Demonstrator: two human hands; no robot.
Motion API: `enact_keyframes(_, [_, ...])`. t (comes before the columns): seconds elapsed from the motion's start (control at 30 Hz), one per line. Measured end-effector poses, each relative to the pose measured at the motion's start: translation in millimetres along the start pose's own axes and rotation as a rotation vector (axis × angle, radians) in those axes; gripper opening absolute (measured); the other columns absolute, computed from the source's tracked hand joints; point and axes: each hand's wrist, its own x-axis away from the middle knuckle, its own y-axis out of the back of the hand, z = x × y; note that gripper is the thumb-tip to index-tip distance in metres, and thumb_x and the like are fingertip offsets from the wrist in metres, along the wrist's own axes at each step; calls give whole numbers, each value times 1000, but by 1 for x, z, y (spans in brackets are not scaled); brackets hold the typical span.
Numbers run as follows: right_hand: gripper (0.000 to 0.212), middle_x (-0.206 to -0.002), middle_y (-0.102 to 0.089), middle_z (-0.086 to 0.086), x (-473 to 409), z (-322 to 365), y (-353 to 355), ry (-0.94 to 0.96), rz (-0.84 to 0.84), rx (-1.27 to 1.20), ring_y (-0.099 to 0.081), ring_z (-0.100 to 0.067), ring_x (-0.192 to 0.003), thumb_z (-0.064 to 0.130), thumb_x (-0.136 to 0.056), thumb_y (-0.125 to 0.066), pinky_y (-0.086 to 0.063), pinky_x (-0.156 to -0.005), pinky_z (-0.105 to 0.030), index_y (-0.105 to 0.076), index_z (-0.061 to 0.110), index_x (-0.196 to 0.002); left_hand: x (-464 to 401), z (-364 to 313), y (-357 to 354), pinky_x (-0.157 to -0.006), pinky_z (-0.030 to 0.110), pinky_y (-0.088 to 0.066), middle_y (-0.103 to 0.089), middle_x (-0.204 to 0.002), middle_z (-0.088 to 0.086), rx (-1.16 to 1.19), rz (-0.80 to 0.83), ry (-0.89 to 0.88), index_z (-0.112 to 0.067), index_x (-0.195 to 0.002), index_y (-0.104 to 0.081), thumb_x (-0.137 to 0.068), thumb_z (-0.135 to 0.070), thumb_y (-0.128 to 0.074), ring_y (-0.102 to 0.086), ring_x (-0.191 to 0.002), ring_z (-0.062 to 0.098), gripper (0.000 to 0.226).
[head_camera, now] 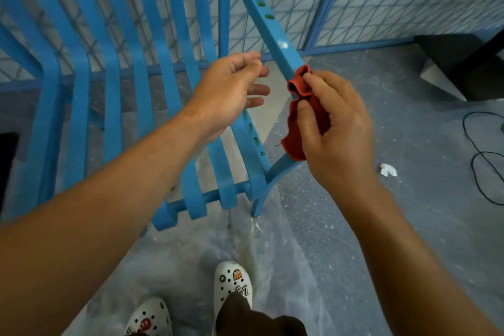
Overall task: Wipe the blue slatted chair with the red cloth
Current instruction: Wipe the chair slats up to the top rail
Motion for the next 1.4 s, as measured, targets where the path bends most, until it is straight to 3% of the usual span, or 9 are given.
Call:
enact_keyframes(0.1, [35,-130,-63,-3,-1,0,0,32,-24,21,-60,-21,-112,11,-97,-63,-49,-98,-34,-64,8,-132,-19,1,-1,-76,28,-57,-70,-117,6,25,25,23,-11,-136,-56,-108,-27,-46,-73,-87,19,33])
enact_keyframes(0.27, [33,-124,-63,8,-16,4,4,-17,19,68,-60,-14,-111,17,-95,-65,-49,-96,-29,-64,13,-128,-50,2,-2,-71,27,-55,-76,-98,4,101,79,20,-16,-111,-68,-109,-31,-41,-70,-81,19,31])
enact_keyframes(0.4, [27,-126,-67,0,-35,9,5,17,101,155,-61,-17,-107,15,-96,-65,-47,-94,-27,-70,11,-122,-55,-1,-3,-72,27,-55,-77,-102,10,83,95,74,-11,-115,-69,-109,-32,-41,-69,-84,21,35])
enact_keyframes(0.5, [26,-125,-68,5,-54,17,7,-35,182,174,-63,-16,-105,18,-96,-63,-50,-92,-29,-72,17,-121,-56,-7,1,-68,24,-55,-77,-93,6,125,118,124,-13,-108,-69,-110,-34,-39,-70,-77,16,37])
enact_keyframes(0.67, [22,-115,-71,12,-85,25,-2,-99,243,161,-66,-12,-97,21,-97,-59,-54,-82,-34,-75,25,-112,-68,-14,9,-69,26,-57,-74,-103,16,107,141,183,-2,-119,-68,-108,-40,-41,-69,-78,18,48])
enact_keyframes(0.9, [24,-107,-72,7,-102,16,-10,-123,304,138,-66,-19,-94,31,-96,-55,-54,-81,-41,-73,29,-112,-80,-16,8,-68,22,-57,-73,-78,-2,146,109,192,-15,-95,-73,-106,-27,-50,-68,-68,9,28])
enact_keyframes(1.13, [25,-117,-69,7,-55,14,15,-66,229,120,-63,-12,-98,22,-97,-60,-52,-84,-30,-73,21,-119,-80,-11,9,-64,24,-57,-75,-87,-2,126,76,191,-16,-99,-71,-105,-23,-54,-68,-70,11,19])
enact_keyframes(1.27, [27,-123,-69,3,-43,14,22,-47,222,149,-65,-16,-103,19,-97,-62,-53,-87,-31,-72,17,-122,-81,-12,11,-65,25,-57,-76,-87,-2,107,57,180,-16,-94,-72,-103,-25,-58,-68,-68,10,19])
enact_keyframes(1.4, [24,-112,-71,3,-66,20,15,-45,275,182,-65,-20,-95,23,-98,-57,-53,-81,-38,-75,24,-113,-86,-16,9,-67,26,-56,-77,-89,1,55,-17,144,-14,-103,-72,-100,-25,-63,-69,-70,11,15])
